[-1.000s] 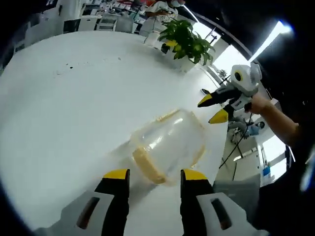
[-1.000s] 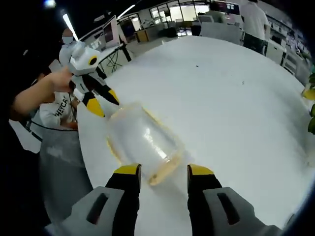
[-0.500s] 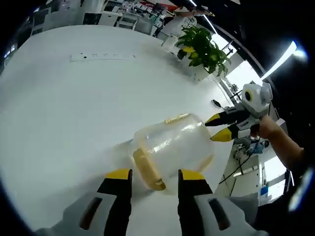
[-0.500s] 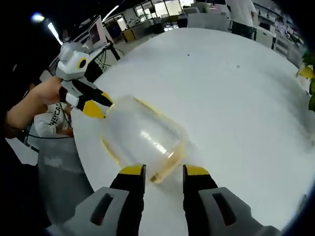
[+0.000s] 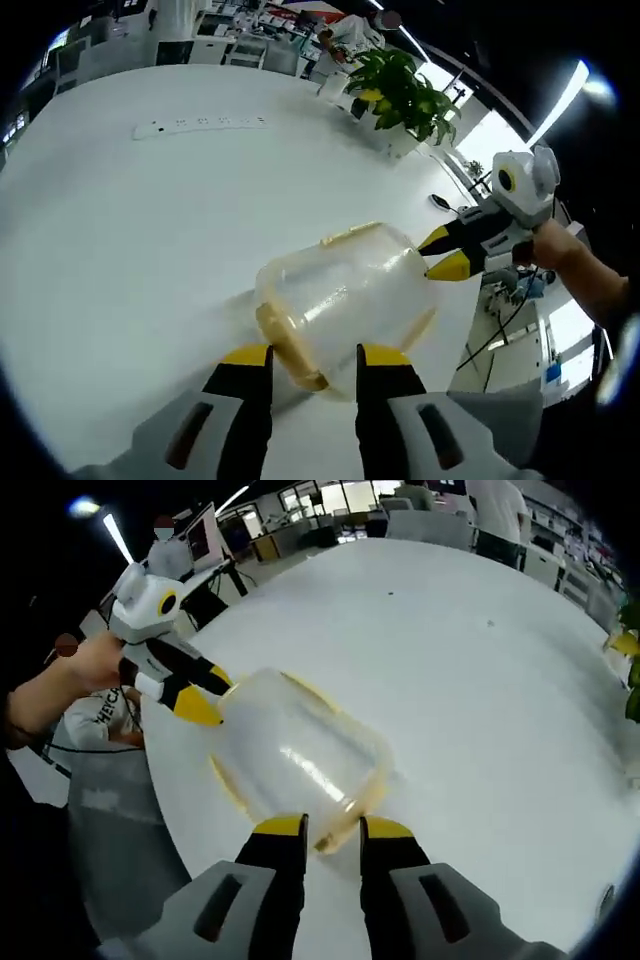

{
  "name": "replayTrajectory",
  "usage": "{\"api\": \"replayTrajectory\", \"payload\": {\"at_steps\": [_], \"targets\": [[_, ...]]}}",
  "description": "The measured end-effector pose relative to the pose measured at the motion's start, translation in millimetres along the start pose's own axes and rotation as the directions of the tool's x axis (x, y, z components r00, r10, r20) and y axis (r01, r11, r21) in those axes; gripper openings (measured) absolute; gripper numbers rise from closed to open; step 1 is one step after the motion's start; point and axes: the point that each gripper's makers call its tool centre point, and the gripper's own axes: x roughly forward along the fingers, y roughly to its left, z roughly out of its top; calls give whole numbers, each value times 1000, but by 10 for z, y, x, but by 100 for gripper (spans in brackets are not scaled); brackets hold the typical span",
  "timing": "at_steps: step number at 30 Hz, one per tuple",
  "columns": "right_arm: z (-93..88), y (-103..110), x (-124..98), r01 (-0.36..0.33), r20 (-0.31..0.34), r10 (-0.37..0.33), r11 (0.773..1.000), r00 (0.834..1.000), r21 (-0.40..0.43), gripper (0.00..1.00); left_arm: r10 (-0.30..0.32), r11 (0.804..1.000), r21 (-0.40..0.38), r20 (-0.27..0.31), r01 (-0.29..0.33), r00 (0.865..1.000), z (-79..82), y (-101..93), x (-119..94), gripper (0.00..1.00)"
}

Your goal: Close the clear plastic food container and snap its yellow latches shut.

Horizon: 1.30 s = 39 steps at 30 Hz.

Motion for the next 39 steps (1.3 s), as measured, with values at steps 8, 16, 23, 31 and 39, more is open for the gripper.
{"api": "replayTrajectory", "payload": {"at_steps": [8, 16, 23, 31, 39], "targets": [[13, 4, 8, 12, -68, -14, 1000, 998, -28, 10, 48, 994, 96, -44, -43, 998, 20, -43, 0, 22], [-11, -32, 4, -78, -45, 82, 994, 996, 82, 10, 52, 996, 76, -62, -48, 997, -1, -17, -1, 20], [-4, -17, 14, -57, -42, 60, 996, 997, 71, 11, 49, 999, 20, -26, -48, 998, 1, -31, -2, 21], [-7, -20, 2, -37, -1, 37, 998, 999, 54, 12, 60, 998, -4, -50, -60, 997, 12, -32, 10, 23], [38, -20, -9, 50, -79, -72, 966, 994, -253, 14, 112, 982, 151, 11, -112, 994, 69, -36, -14, 25]]}}
